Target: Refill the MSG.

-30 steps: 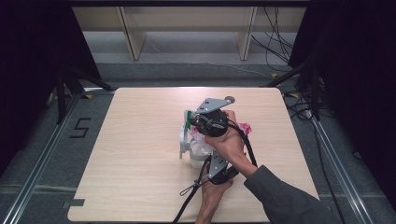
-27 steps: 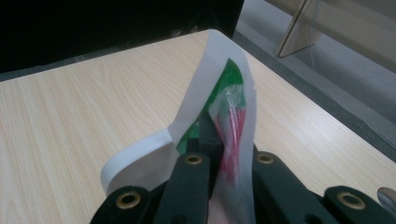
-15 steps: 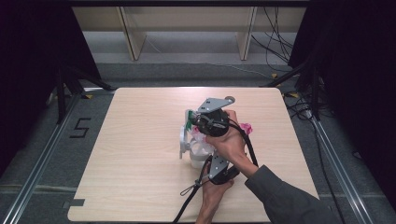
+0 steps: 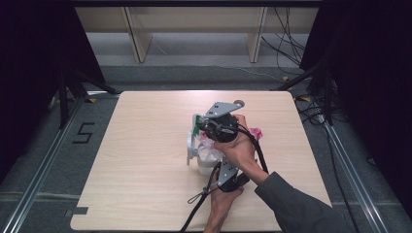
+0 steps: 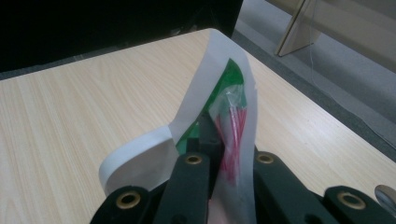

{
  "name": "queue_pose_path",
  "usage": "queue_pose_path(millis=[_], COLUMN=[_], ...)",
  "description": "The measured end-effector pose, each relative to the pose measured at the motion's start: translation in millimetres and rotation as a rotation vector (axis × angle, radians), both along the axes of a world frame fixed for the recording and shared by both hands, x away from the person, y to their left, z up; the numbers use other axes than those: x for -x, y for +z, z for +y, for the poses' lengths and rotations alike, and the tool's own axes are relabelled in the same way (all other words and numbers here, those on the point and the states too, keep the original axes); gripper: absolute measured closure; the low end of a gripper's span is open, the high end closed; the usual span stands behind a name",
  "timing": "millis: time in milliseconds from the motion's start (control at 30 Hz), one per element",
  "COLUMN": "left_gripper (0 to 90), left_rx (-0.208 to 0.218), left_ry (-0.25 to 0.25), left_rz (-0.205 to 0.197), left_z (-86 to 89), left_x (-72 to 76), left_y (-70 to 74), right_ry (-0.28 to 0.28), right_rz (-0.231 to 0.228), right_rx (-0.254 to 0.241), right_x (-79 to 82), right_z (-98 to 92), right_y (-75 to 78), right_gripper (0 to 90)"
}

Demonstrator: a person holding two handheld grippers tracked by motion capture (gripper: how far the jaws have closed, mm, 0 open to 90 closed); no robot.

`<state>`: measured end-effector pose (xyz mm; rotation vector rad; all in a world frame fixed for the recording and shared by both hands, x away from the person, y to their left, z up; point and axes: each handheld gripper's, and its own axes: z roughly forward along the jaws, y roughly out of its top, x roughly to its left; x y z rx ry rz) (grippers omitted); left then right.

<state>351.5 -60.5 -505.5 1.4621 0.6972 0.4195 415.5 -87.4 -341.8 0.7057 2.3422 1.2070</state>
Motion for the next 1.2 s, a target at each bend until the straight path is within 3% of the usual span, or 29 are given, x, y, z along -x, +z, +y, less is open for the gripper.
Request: queue_pose_path(millis=[300,333,367,433,633,667,733,767,800,833,867,1033,1067,1167,1200], left_gripper=[73.6,73.6,73.6,73.5,73.6,73.6,73.6,73.6,73.6,73.6,73.6,73.6,73.6,73.5,73.5], left_rx=[-0.001,0.104,0.115,0.117,0.114,0.072,0.113,0.015,0.008,0.103,0.107,0.100,0.002,0.000,0.108], left_ry=[0.002,0.002,0.001,0.000,-0.001,-0.003,-0.001,-0.006,-0.003,-0.004,-0.003,-0.007,-0.010,-0.004,-0.001], left_rz=[0.001,0.013,0.016,0.017,0.011,0.002,0.002,-0.012,-0.011,0.004,0.007,0.011,-0.003,-0.007,0.008], left_z=[0.6,-6.8,-7.6,-7.7,-7.1,-4.2,-7.3,-0.8,-0.5,-7.5,-8.1,-7.2,-0.6,-0.9,-8.8], left_x=[-0.2,1.2,1.3,1.4,1.6,1.4,2.0,0.8,0.6,1.8,1.8,1.7,0.4,0.5,2.0], left_y=[-0.4,0.1,0.1,0.2,0.8,1.1,2.0,1.5,1.2,1.2,0.9,1.0,0.7,0.4,0.8], right_ry=[0.011,0.000,0.012,0.005,0.005,0.019,0.005,0.005,0.002,0.003,0.008,0.000,-0.002,-0.006,-0.008], right_rz=[-0.011,-0.005,-0.023,-0.017,-0.013,-0.026,-0.011,-0.010,-0.021,-0.007,-0.024,-0.014,-0.012,-0.004,-0.005], right_rx=[0.017,0.008,0.025,0.027,0.026,0.027,0.010,0.011,0.007,0.014,0.022,0.006,0.002,0.005,0.004], right_x=[-0.3,0.9,-0.3,0.6,1.3,0.7,2.6,2.5,2.1,2.4,1.0,0.2,0.3,0.4,0.8], right_z=[1.7,3.6,3.7,4.9,5.4,4.4,3.2,2.5,2.6,2.3,2.4,1.5,1.5,1.3,1.9], right_y=[-1.0,-2.2,-2.4,-3.3,-3.0,-1.5,0.9,1.9,1.2,1.6,0.2,-0.4,-0.2,0.0,-0.7], right_gripper=[89.1,89.1,89.1,89.1,89.1,89.1,89.1,89.1,89.2,89.2,89.1,89.1,89.1,89.1,89.1])
